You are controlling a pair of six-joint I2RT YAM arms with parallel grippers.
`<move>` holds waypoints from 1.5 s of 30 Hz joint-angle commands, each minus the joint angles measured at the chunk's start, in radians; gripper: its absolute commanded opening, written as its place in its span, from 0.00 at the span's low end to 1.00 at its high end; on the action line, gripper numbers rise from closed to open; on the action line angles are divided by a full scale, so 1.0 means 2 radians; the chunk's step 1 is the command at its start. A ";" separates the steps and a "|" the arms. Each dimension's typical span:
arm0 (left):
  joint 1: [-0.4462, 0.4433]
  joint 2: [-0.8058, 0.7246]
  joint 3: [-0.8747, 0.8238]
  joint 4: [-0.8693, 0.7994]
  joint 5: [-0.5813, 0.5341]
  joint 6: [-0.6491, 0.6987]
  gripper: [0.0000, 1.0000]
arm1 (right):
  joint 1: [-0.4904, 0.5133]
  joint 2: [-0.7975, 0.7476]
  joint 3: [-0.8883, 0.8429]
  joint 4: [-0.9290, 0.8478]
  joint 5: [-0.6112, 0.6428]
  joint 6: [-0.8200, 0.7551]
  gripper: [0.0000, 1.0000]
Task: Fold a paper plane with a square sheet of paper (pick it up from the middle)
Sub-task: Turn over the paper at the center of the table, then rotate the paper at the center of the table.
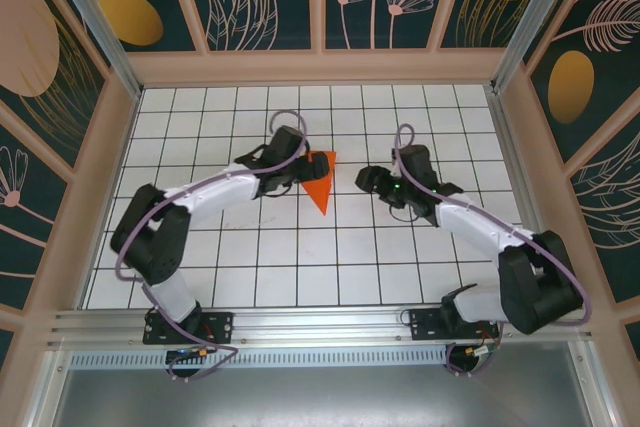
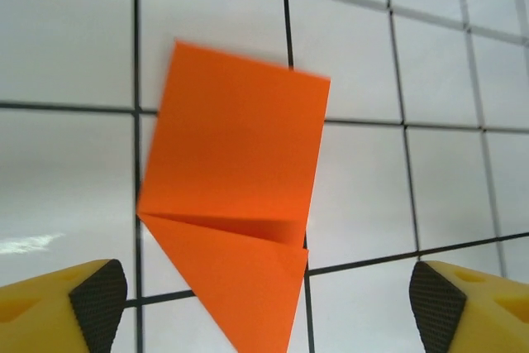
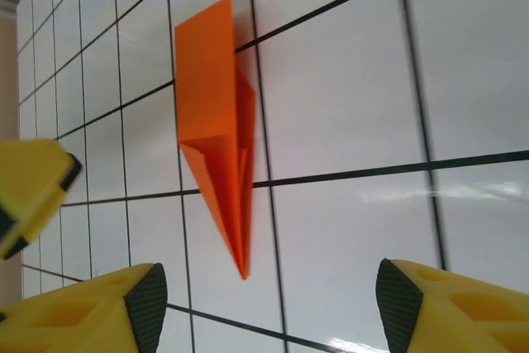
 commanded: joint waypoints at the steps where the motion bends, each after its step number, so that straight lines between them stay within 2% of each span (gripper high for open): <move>1: 0.021 -0.049 -0.042 0.055 0.001 -0.008 0.96 | 0.035 0.054 0.054 -0.004 0.025 0.006 0.63; 4: 0.041 -0.075 -0.083 0.050 -0.026 -0.019 0.98 | 0.078 0.115 0.099 0.000 0.028 0.011 0.57; 7: 0.058 -0.102 -0.123 0.053 -0.041 -0.039 0.99 | 0.099 0.180 0.140 0.005 0.009 0.014 0.51; 13: 0.072 -0.133 -0.169 0.055 -0.053 -0.060 0.99 | 0.109 0.276 0.215 -0.020 -0.017 -0.005 0.46; 18: 0.072 -0.140 -0.181 0.052 -0.059 -0.068 0.99 | 0.107 0.318 0.243 -0.063 -0.018 -0.043 0.43; 20: 0.073 -0.138 -0.179 0.051 -0.060 -0.069 0.98 | 0.106 0.322 0.241 -0.083 -0.021 -0.071 0.43; 24: 0.073 -0.132 -0.170 0.050 -0.058 -0.062 0.99 | 0.100 0.311 0.208 -0.137 -0.024 -0.177 0.42; 28: 0.073 -0.131 -0.169 0.052 -0.058 -0.051 0.99 | 0.088 0.279 0.173 -0.192 -0.002 -0.249 0.42; 32: 0.073 -0.136 -0.174 0.066 -0.060 -0.050 0.98 | 0.089 0.237 0.168 -0.194 0.018 -0.303 0.42; 35: 0.073 -0.145 -0.184 0.083 -0.058 -0.054 0.99 | 0.085 0.204 0.180 -0.171 0.047 -0.266 0.42; 39: 0.073 -0.156 -0.199 0.104 -0.048 -0.053 0.99 | 0.085 0.183 0.191 -0.119 0.054 -0.137 0.45; 42: 0.073 -0.159 -0.203 0.107 -0.043 -0.054 0.99 | 0.086 0.201 0.203 -0.086 0.071 -0.063 0.47; 45: 0.073 -0.161 -0.213 0.125 -0.030 -0.059 0.98 | 0.087 0.248 0.253 -0.101 0.087 -0.052 0.47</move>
